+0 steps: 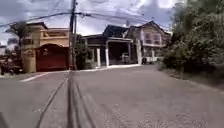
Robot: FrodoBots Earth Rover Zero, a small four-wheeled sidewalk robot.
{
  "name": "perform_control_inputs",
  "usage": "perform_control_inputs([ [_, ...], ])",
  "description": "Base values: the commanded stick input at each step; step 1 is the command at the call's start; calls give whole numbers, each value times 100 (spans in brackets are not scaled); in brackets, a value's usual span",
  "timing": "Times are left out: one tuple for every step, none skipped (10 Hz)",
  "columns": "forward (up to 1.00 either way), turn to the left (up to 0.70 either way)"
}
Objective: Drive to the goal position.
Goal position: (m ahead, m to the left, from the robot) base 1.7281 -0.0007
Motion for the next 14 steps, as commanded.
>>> perform_control_inputs([
  [70, 0],
  [70, 0],
  [70, 0],
  [70, 0],
  [70, 0],
  [70, 0],
  [70, 0],
  [70, 0],
  [70, 0],
  [70, 0],
  [70, 0],
  [70, 0],
  [70, 0],
  [70, 0],
])
